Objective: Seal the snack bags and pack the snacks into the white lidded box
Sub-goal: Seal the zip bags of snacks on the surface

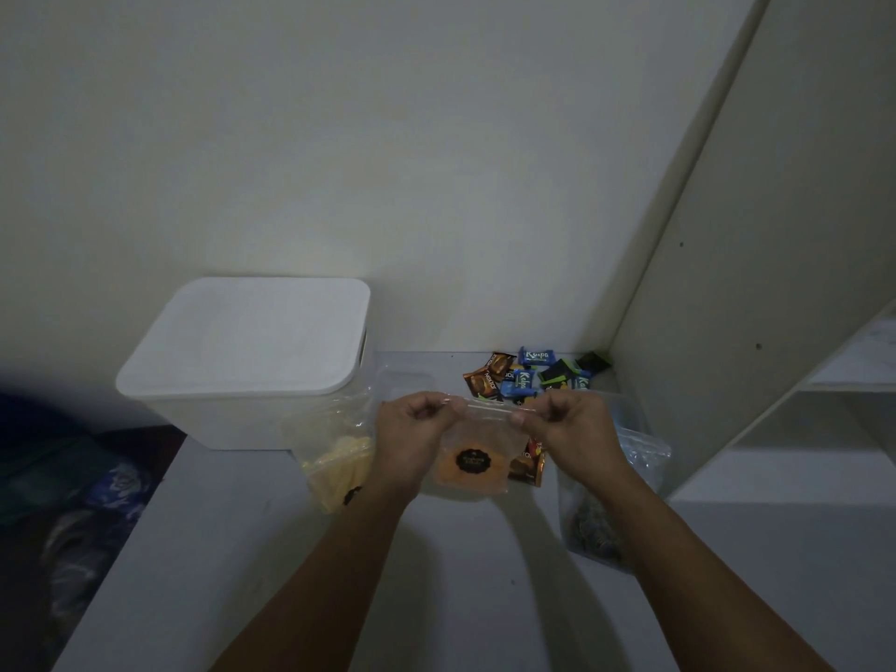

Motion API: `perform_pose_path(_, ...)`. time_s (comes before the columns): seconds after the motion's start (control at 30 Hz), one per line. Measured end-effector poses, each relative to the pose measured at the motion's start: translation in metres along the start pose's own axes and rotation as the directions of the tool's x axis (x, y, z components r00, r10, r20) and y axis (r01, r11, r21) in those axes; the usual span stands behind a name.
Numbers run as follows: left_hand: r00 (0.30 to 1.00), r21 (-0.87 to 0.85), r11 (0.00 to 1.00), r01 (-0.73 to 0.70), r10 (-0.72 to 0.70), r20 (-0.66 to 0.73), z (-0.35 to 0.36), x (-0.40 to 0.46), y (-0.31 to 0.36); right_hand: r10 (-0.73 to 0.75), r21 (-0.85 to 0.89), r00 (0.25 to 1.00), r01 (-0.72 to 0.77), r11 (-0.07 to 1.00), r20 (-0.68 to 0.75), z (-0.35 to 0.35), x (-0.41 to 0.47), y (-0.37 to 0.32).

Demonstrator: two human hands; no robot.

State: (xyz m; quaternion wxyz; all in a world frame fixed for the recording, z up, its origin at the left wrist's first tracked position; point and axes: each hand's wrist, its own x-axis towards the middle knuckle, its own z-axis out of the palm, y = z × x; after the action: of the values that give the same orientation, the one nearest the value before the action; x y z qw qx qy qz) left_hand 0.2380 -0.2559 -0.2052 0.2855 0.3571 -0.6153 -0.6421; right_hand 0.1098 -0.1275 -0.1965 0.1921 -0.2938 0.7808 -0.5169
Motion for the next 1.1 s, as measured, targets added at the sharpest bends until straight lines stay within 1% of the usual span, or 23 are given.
perform_pose_path(0.1, 1.000, -0.006, 1.000, 0.009, -0.009, -0.017, 0.000, 0.000, 0.001, -0.007, 0.002, 1.000, 0.007, 1.000, 0.008, -0.002, 0.000, 0.000)
perform_pose_path(0.23, 1.000, -0.053, 0.998, 0.027, -0.027, -0.013, -0.002, -0.002, 0.004, -0.017, 0.003, 1.000, 0.017, 1.000, 0.016, -0.002, 0.002, -0.003)
perform_pose_path(0.33, 0.999, -0.041, 0.998, 0.038, -0.037, 0.006, -0.006, -0.001, 0.002, -0.016, -0.022, 0.999, 0.017, 1.000, 0.050, 0.000, 0.001, -0.005)
perform_pose_path(0.43, 1.000, -0.027, 0.999, 0.025, -0.025, -0.017, -0.008, 0.000, -0.001, -0.010, -0.022, 0.999, 0.011, 1.000, 0.040, 0.004, 0.002, -0.003)
perform_pose_path(0.47, 0.999, -0.028, 1.000, 0.007, -0.008, -0.046, -0.007, 0.000, -0.002, -0.011, -0.010, 1.000, 0.012, 1.000, 0.028, 0.006, 0.002, -0.003)
perform_pose_path(0.5, 0.995, -0.007, 1.000, -0.018, 0.018, -0.103, -0.006, -0.001, -0.003, -0.012, -0.002, 1.000, 0.012, 1.000, 0.013, 0.007, 0.002, -0.002)
perform_pose_path(0.57, 0.960, 0.088, 0.995, -0.053, 0.075, -0.271, -0.004, -0.003, -0.007, -0.022, 0.015, 1.000, 0.022, 1.000, -0.007, 0.009, 0.002, -0.003)
perform_pose_path(0.6, 0.940, 0.128, 0.990, -0.064, 0.103, -0.325, -0.003, -0.004, -0.008, -0.029, 0.024, 1.000, 0.029, 0.999, -0.007, 0.011, 0.001, -0.003)
perform_pose_path(0.63, 0.942, 0.147, 0.987, -0.066, 0.110, -0.318, -0.001, -0.006, -0.007, -0.032, 0.031, 0.999, 0.032, 0.999, -0.006, 0.012, -0.001, -0.005)
perform_pose_path(0.67, 0.960, 0.143, 0.988, -0.053, 0.090, -0.264, 0.002, -0.007, -0.004, -0.040, 0.043, 0.999, 0.040, 0.998, -0.009, 0.014, -0.002, -0.005)
perform_pose_path(0.73, 0.987, 0.114, 0.993, 0.036, -0.017, -0.157, 0.006, -0.009, 0.001, -0.058, 0.077, 0.998, 0.058, 0.995, -0.010, 0.017, -0.003, -0.005)
perform_pose_path(0.8, 0.988, 0.076, 0.991, 0.110, -0.100, -0.120, 0.006, -0.009, 0.002, -0.075, 0.102, 0.997, 0.073, 0.992, 0.007, 0.020, -0.005, -0.005)
perform_pose_path(0.87, 0.987, 0.020, 0.990, 0.139, -0.137, -0.081, 0.004, -0.009, 0.003, -0.088, 0.113, 0.996, 0.085, 0.990, 0.020, 0.020, -0.006, -0.005)
perform_pose_path(1.0, 0.984, -0.056, 0.984, 0.167, -0.170, -0.057, 0.003, -0.012, 0.007, -0.119, 0.115, 0.990, 0.110, 0.987, 0.078, 0.019, -0.007, -0.003)
perform_pose_path(1.1, 0.979, -0.046, 0.982, 0.185, -0.188, -0.075, 0.003, -0.014, 0.007, -0.100, 0.116, 0.986, 0.085, 0.990, 0.133, 0.019, -0.007, -0.005)
